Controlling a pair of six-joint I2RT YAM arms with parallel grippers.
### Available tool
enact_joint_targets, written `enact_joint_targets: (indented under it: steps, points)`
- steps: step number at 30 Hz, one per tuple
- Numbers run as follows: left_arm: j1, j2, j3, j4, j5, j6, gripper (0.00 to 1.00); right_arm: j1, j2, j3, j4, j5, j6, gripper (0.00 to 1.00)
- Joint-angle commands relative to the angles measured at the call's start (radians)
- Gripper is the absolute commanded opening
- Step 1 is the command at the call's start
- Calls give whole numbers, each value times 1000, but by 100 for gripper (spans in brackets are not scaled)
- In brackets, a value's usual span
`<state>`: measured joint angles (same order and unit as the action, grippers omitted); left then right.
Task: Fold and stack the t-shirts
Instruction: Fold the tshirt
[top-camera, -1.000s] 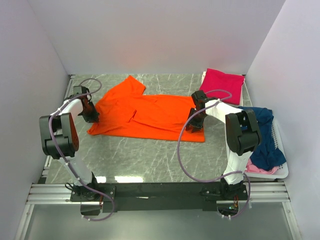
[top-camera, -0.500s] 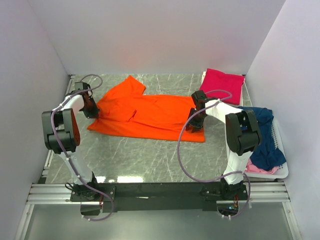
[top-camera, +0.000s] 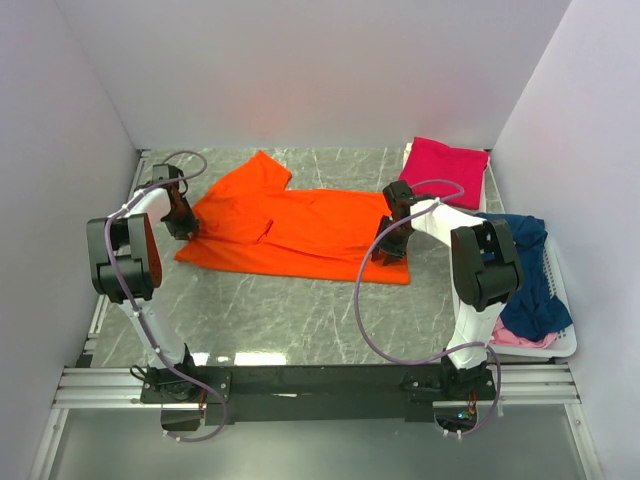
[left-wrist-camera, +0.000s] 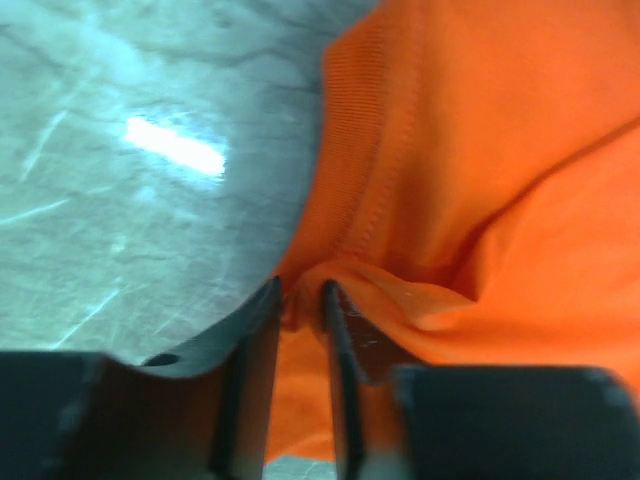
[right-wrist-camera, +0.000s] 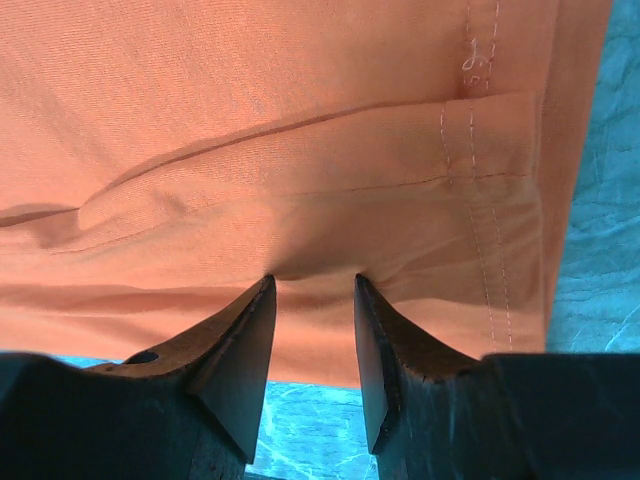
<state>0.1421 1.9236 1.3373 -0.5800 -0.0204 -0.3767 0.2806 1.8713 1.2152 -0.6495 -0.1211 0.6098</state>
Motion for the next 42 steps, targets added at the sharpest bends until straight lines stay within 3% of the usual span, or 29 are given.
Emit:
enact_joint_targets:
  steps: [1,11,17,23,42]
  points:
    - [2,-38,19,-18,-96,-2,32,-18,20,-37,-22,80,-7,45]
    - [-61,-199,31,-47,-176,-39,46,-18,-1,15,-50,83,-33,45]
    - [-90,-285,-67,-63,-87,-91,47,-17,17,40,-53,72,-42,45]
    - [-90,-298,-185,-64,-16,-120,47,-17,9,30,-52,72,-48,45]
    - [25,-212,-279,29,-18,-82,47,-17,-31,-59,-10,78,-21,45]
